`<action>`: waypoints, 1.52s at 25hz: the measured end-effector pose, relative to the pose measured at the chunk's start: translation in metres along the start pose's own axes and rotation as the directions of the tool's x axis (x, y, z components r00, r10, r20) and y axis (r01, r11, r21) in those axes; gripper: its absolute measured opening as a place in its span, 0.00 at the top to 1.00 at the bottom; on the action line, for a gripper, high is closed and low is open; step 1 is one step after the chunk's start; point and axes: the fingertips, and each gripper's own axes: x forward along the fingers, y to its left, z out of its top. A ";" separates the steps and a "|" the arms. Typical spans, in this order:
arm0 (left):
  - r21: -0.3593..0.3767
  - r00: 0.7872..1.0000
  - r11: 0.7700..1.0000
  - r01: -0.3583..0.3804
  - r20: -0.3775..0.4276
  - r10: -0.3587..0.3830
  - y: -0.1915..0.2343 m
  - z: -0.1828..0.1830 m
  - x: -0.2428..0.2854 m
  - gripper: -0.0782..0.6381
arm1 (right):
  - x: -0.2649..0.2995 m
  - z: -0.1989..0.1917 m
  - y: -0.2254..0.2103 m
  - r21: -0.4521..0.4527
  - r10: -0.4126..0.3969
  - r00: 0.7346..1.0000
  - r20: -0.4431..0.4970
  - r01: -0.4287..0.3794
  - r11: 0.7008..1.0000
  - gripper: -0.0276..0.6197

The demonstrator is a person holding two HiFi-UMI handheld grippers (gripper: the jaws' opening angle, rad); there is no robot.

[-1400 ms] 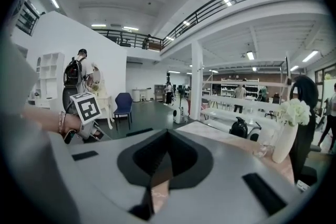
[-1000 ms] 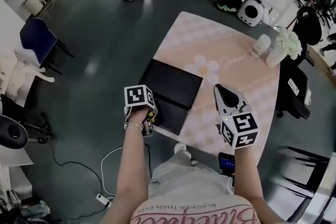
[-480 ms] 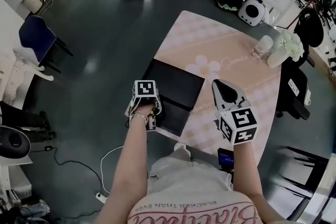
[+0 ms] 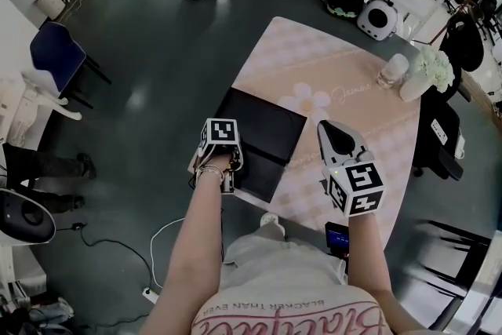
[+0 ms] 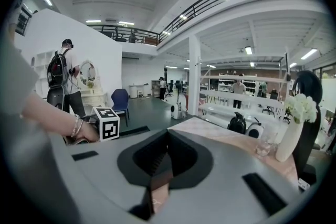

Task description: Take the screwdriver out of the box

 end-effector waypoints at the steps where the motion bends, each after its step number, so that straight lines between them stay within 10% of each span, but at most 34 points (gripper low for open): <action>1: -0.004 1.000 1.000 -0.006 0.004 0.006 0.001 0.000 0.000 0.74 | -0.001 0.000 0.001 -0.002 0.001 1.000 0.000 -0.001 1.000 0.95; 8: -0.153 0.995 0.984 0.087 0.055 -0.079 0.001 -0.004 -0.023 0.77 | -0.010 -0.002 -0.003 0.003 -0.011 1.000 0.005 0.011 1.000 0.95; 21: -0.363 0.930 0.863 0.351 0.245 -0.274 -0.006 -0.015 -0.066 0.78 | -0.041 0.009 0.015 -0.029 0.022 0.998 0.056 -0.020 0.999 0.95; 30: -0.354 0.903 0.849 0.392 0.325 -0.281 -0.011 -0.055 -0.089 0.78 | -0.079 0.013 0.028 -0.053 0.044 0.995 0.093 -0.039 0.998 0.95; 38: -0.267 0.819 0.843 0.467 0.490 -0.299 -0.023 -0.072 -0.141 0.78 | -0.116 0.021 0.038 -0.062 0.052 0.989 0.135 -0.044 0.997 0.95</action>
